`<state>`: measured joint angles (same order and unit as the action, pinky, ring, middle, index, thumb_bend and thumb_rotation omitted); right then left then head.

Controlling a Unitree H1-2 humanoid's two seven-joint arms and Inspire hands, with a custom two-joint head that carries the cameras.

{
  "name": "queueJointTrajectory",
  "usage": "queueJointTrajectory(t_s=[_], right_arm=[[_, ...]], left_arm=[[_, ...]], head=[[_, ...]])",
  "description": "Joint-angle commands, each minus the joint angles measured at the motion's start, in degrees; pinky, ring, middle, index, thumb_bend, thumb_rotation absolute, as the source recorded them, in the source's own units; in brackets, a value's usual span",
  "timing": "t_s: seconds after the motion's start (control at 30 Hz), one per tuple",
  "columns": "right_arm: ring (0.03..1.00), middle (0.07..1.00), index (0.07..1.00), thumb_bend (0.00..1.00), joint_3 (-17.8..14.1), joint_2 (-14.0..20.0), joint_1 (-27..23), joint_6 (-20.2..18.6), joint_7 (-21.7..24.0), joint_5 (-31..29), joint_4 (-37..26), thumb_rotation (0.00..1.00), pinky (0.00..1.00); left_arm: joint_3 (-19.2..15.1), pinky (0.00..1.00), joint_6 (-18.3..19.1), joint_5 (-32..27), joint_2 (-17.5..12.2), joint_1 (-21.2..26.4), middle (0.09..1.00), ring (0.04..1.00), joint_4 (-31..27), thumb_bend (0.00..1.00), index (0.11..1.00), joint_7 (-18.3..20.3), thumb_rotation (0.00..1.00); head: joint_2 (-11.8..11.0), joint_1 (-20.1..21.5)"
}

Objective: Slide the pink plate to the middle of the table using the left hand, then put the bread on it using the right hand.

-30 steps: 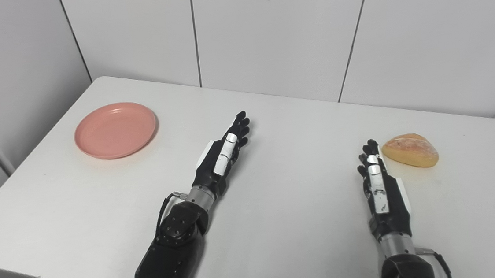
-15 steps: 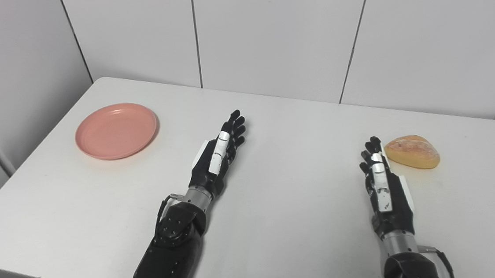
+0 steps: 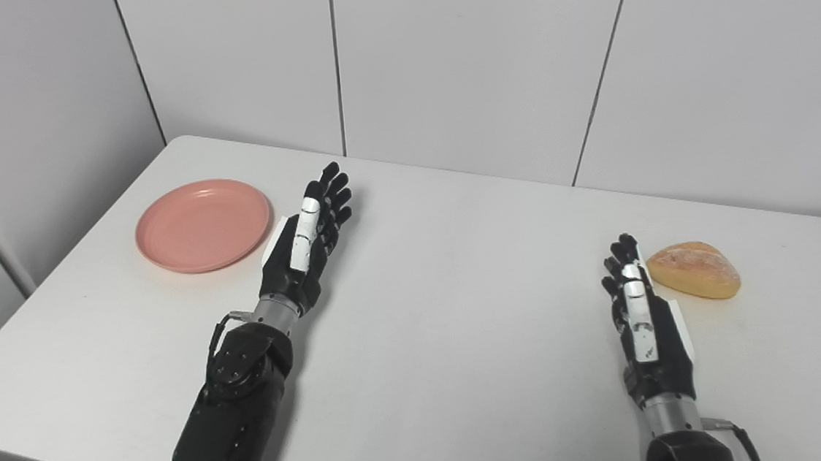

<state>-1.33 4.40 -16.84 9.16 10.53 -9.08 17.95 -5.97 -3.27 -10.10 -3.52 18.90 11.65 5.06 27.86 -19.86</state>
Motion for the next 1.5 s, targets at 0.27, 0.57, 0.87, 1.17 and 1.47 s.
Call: queueJointTrajectory(t_s=[0.27, 0.57, 0.87, 1.17, 1.47], right_arm=[[1.0, 1.0, 1.0, 0.63, -0.06, -0.12, 1.54, 1.65, 0.18, -0.04, 1.11, 0.99, 1.0], [1.0, 1.0, 1.0, 0.62, -0.28, 0.11, 1.31, 2.44, 0.75, -0.66, 1.71, 1.0, 1.0], [1.0, 1.0, 1.0, 0.61, -0.08, 0.54, 1.34, 1.75, 1.48, -1.3, 1.51, 1.0, 1.0], [1.0, 1.0, 1.0, 0.61, -0.23, 0.57, 1.38, 1.34, 1.43, -1.45, 1.22, 1.0, 1.0], [1.0, 1.0, 1.0, 0.59, -1.02, 0.93, 1.32, 1.11, 1.04, -1.79, 1.03, 0.99, 1.0]], left_arm=[[-2.02, 1.0, 0.6, -1.22, -3.78, 3.28, 1.0, 1.0, -4.23, 0.72, 1.0, 0.76, 1.0], [-4.74, 1.0, 0.59, -0.85, -8.25, 6.56, 1.0, 1.0, -0.44, 0.73, 1.0, 0.05, 1.0], [-6.61, 1.0, 2.15, -0.48, -13.26, 9.12, 1.0, 1.0, 1.95, 0.75, 1.0, -0.69, 1.0], [-8.3, 1.0, 2.81, 0.44, -17.46, 9.87, 0.997, 0.997, 3.3, 0.75, 1.0, -1.22, 1.0], [-8.99, 0.99, 4.3, 0.61, -21.11, 10.58, 0.989, 0.987, 4.63, 0.75, 0.995, -1.14, 1.0]], head=[[0.04, -0.5], [-0.66, -3.0], [-0.72, -3.02], [-1.24, -4.18], [-1.61, -6.26]])
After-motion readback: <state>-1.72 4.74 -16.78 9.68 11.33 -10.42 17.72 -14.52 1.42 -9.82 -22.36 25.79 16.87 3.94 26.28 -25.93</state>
